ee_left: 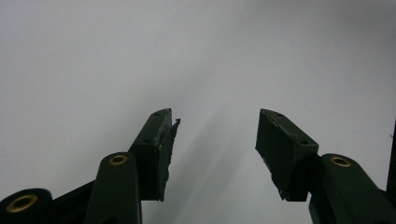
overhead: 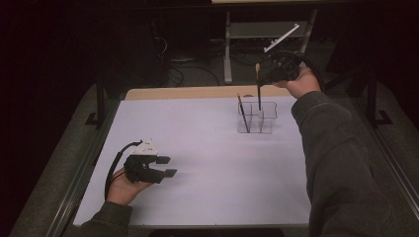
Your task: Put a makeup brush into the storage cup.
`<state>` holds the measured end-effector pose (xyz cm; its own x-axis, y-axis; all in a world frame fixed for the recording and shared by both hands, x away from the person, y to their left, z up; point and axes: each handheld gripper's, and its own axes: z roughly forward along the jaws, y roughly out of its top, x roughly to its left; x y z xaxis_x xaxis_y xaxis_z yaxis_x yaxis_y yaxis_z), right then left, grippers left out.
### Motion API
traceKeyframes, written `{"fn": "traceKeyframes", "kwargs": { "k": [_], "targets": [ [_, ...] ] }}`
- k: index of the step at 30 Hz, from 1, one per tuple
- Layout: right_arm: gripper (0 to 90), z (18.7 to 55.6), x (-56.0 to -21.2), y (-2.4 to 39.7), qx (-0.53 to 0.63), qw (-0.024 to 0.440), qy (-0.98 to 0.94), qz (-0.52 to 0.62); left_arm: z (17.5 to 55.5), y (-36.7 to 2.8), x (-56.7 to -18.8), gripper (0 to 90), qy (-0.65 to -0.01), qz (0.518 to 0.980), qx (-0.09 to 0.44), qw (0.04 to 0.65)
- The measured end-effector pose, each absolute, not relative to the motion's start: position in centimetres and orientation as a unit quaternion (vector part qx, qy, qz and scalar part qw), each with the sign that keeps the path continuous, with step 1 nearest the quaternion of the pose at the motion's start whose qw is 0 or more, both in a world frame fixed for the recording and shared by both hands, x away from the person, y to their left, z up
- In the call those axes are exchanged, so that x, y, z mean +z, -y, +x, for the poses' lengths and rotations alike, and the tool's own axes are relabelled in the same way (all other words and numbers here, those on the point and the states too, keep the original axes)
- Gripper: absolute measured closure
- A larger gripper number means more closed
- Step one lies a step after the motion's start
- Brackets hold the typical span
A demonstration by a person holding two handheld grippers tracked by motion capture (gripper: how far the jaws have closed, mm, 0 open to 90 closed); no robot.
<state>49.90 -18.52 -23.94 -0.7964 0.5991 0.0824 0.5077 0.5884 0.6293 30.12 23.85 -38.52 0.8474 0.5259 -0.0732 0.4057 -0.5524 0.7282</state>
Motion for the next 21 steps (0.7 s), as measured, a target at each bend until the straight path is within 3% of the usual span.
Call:
{"fn": "traceKeyframes", "kwargs": {
  "k": [21],
  "targets": [
    [82.5,50.9,-25.3,17.7,0.32,0.068,-0.891,0.316,30.2,-24.0,-38.5,38.0,-0.266,0.877,0.074,0.393]
  ]
}}
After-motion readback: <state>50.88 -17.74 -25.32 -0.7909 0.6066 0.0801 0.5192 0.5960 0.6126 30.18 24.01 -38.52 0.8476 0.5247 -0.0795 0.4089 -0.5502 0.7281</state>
